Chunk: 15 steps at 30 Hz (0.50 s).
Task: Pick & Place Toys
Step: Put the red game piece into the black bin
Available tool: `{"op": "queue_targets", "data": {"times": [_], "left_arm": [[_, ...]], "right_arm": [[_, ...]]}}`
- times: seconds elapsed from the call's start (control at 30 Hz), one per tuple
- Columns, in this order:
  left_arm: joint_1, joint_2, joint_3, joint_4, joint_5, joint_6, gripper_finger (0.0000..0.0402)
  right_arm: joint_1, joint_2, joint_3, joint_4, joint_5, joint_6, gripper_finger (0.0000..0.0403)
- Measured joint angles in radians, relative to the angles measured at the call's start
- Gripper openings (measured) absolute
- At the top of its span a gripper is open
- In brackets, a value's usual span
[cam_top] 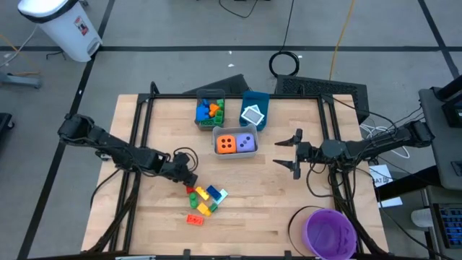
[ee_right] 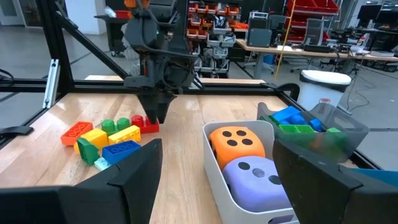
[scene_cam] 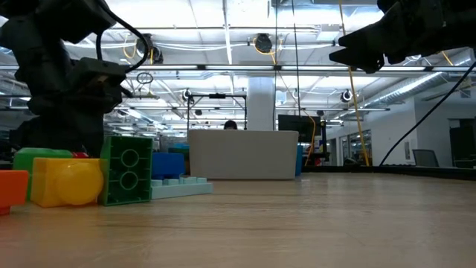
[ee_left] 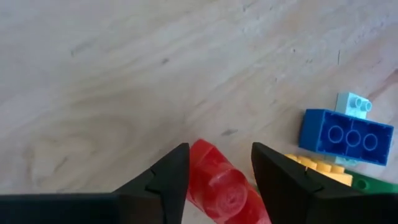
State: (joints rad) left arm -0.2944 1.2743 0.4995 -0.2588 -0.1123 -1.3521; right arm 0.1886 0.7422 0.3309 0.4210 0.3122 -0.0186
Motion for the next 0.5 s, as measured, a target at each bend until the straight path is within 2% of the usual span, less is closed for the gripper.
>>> {"op": "queue_targets", "data": {"times": [0.23, 0.5], "left_arm": [[-0.028, 0.000, 0.000, -0.020, 0.006, -0.038, 0.0154], [-0.064, 0.000, 0.000, 0.036, -0.064, 0.061, 0.0134]], "right_arm": [[0.000, 0.000, 0.000, 0.000, 0.000, 0.003, 0.0279], [0.000, 0.000, 0.000, 0.000, 0.000, 0.000, 0.0279]]}}
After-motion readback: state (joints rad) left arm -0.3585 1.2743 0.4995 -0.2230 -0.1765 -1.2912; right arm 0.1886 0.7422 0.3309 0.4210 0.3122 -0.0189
